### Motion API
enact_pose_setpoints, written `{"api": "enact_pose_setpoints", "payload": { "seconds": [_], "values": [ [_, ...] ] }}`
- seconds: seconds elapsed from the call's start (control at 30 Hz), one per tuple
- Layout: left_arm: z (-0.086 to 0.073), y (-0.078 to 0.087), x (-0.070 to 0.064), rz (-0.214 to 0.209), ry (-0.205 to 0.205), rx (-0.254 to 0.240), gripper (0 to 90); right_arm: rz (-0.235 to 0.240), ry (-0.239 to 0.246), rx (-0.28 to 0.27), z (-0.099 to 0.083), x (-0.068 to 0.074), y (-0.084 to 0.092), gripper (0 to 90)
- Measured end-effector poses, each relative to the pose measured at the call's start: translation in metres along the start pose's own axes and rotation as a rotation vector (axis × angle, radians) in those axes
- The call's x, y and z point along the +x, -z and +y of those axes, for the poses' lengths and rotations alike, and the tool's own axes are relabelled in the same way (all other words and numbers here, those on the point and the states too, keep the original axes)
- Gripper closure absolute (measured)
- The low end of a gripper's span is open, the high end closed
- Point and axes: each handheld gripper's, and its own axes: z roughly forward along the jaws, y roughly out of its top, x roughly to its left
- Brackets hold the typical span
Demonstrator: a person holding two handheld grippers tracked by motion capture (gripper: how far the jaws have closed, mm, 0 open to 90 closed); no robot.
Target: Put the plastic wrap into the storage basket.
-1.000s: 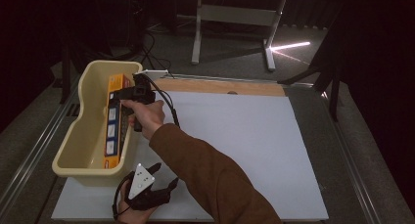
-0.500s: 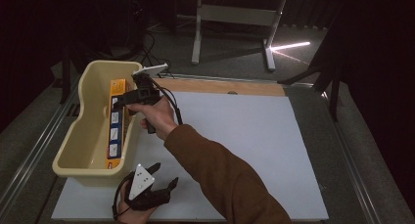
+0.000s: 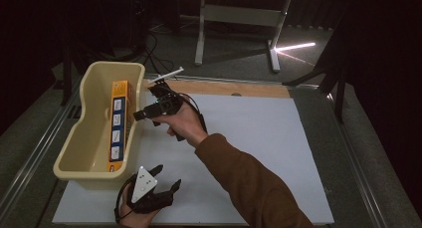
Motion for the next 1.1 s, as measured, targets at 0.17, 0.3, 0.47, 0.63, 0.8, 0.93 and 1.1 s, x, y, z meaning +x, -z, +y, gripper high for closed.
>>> {"api": "enact_pose_setpoints", "payload": {
  "seconds": [0.17,0.3,0.47,0.63,0.8,0.93,1.1],
  "values": [
    [0.000,0.000,0.001,0.002,0.002,-0.001,26.5,-0.027,0.064,-0.017,-0.010,-0.005,0.012,31.1],
    [0.001,0.000,0.000,0.001,0.002,-0.007,26.5,-0.093,0.192,-0.012,-0.038,-0.013,0.033,31.6],
    [0.001,0.001,0.002,0.003,0.007,-0.002,26.5,-0.180,0.323,-0.022,-0.077,-0.020,0.052,30.2],
    [0.001,0.000,0.001,0.009,0.007,0.000,26.5,-0.238,0.337,-0.081,-0.116,-0.025,0.067,29.4],
    [0.001,0.000,0.002,0.015,0.002,0.005,26.5,-0.269,0.343,-0.177,-0.158,-0.031,0.083,27.8],
    [0.000,-0.002,0.003,0.022,0.009,0.009,26.5,-0.269,0.370,-0.273,-0.198,-0.039,0.097,26.3],
    [0.000,-0.003,0.006,0.033,0.017,0.020,26.5,-0.287,0.330,-0.328,-0.244,-0.057,0.115,26.1]
  ]
}}
